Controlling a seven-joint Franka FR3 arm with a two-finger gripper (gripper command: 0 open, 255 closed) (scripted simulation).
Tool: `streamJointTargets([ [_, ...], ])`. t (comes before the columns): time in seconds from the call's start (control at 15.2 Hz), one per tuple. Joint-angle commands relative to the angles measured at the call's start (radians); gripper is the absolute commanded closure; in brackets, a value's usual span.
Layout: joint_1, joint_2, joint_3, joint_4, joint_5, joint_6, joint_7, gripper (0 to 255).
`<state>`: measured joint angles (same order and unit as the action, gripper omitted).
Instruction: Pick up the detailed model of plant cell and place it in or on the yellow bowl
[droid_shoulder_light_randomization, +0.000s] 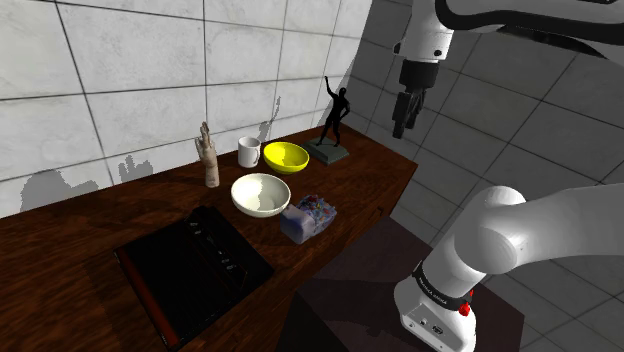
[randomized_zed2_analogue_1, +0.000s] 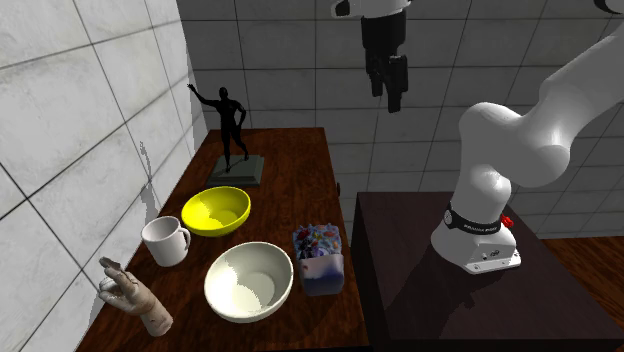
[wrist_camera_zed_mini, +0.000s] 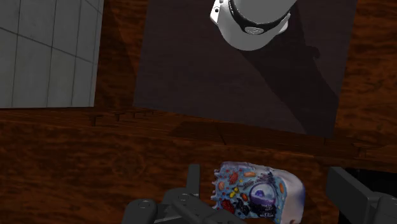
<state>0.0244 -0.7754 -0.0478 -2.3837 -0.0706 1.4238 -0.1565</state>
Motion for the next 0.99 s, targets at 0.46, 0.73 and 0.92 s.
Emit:
streamJointTargets([
  [0.46, 0.034, 0.054, 0.139, -0.150, 0.042, 0.221, 0.165, 0],
  [0.73, 0.050, 0.133, 0.220, -0.203, 0.054, 0.357, 0.264, 0],
  [0.92, 0.056, 0.215, 0.282, -0.224, 0.051, 0.461, 0.344, 0],
])
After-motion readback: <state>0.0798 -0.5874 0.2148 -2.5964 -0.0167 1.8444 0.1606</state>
